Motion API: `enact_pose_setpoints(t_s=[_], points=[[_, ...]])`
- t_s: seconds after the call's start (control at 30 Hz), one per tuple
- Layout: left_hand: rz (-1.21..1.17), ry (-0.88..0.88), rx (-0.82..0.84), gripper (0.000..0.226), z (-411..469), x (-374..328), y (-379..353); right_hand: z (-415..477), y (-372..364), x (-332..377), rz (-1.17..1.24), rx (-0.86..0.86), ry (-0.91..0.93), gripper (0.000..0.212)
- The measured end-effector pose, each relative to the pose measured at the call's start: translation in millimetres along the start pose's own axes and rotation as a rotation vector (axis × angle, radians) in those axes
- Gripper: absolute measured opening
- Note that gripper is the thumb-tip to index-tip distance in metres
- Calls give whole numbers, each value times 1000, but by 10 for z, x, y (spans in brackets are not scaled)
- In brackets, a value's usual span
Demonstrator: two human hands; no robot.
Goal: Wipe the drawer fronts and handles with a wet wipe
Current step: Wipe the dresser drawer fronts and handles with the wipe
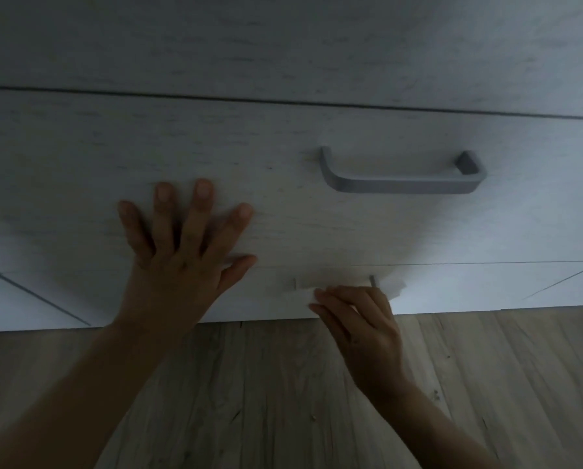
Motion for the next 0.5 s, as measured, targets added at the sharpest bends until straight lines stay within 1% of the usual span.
enact_pose_setpoints(t_s=[0.13, 0.3, 0.4, 0.5], points=[[26, -14, -9, 83, -1, 2, -12, 28, -61, 68, 6, -23, 2, 19], [14, -17, -21, 82, 10, -2, -18, 75, -239, 177, 41, 2, -14, 22], [5, -12, -26, 81, 10, -2, -16, 51, -125, 89, 45, 17, -48, 22], [25, -21, -25, 80, 11, -2, -15, 51, -8, -13, 21, 18, -37, 20]])
Point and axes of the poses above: each hand's wrist, its own z-axis towards the middle knuckle, its own y-axis out of the back of the hand, x = y × z, the point moved 3 cm from there along z, towards the middle knuckle, and after that the axes turned 12 degrees about -x, right-handed, at the moved point
